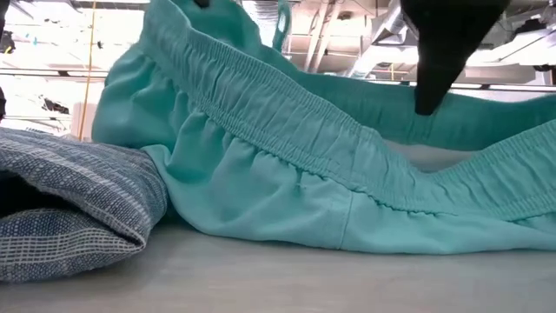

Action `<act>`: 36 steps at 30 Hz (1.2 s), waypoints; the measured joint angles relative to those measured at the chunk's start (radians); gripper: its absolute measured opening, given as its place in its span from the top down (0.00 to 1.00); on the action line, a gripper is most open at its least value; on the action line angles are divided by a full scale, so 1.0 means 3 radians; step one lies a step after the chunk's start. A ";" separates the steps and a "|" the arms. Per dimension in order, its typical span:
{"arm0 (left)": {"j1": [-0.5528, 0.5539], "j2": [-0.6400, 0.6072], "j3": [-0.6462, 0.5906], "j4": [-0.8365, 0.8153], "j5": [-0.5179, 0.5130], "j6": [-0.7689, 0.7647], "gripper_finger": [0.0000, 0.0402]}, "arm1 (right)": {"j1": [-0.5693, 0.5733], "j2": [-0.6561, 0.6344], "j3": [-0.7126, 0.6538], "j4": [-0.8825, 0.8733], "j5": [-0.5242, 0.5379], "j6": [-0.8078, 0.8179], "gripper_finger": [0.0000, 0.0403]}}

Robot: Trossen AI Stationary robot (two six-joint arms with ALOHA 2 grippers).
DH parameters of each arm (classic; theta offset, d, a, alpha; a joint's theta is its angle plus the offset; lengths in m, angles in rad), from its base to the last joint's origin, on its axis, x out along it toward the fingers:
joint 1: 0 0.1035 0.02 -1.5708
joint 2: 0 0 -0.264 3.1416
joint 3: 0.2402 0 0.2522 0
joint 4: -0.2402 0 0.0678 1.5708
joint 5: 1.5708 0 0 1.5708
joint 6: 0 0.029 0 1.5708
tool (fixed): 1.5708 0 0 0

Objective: Fold Laundry from Bin
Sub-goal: Fold the light blue shorts from the red organizer bin

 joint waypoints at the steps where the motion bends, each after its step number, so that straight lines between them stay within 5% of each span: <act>1: -0.0002 0.0000 0.0000 -0.0052 0.0167 0.0017 1.00 | -0.0004 0.0000 0.0019 0.0000 0.0002 0.0043 0.95; 5: -0.0009 -0.0001 0.0096 -0.0445 0.0618 0.0261 0.93 | -0.0008 -0.0003 0.0102 0.0012 0.0003 0.0078 0.95; 15: -0.0138 -0.0004 0.0719 -0.0985 0.0658 0.0636 0.60 | -0.0062 -0.0003 0.0120 0.0016 -0.0004 0.0102 0.95; 21: -0.1080 -0.0005 0.0793 -0.0778 -0.0425 0.0875 0.53 | -0.0085 -0.0014 0.0121 0.0007 -0.0011 0.0186 0.95; 26: -0.1781 0.0024 0.0445 -0.0236 -0.1224 0.1200 0.54 | -0.0090 -0.0014 0.0121 0.0006 -0.0015 0.0193 0.95; 36: -0.2038 0.0022 -0.0617 0.0588 -0.1860 0.0678 0.54 | -0.0219 -0.0014 0.0121 0.0084 -0.0144 -0.0056 0.95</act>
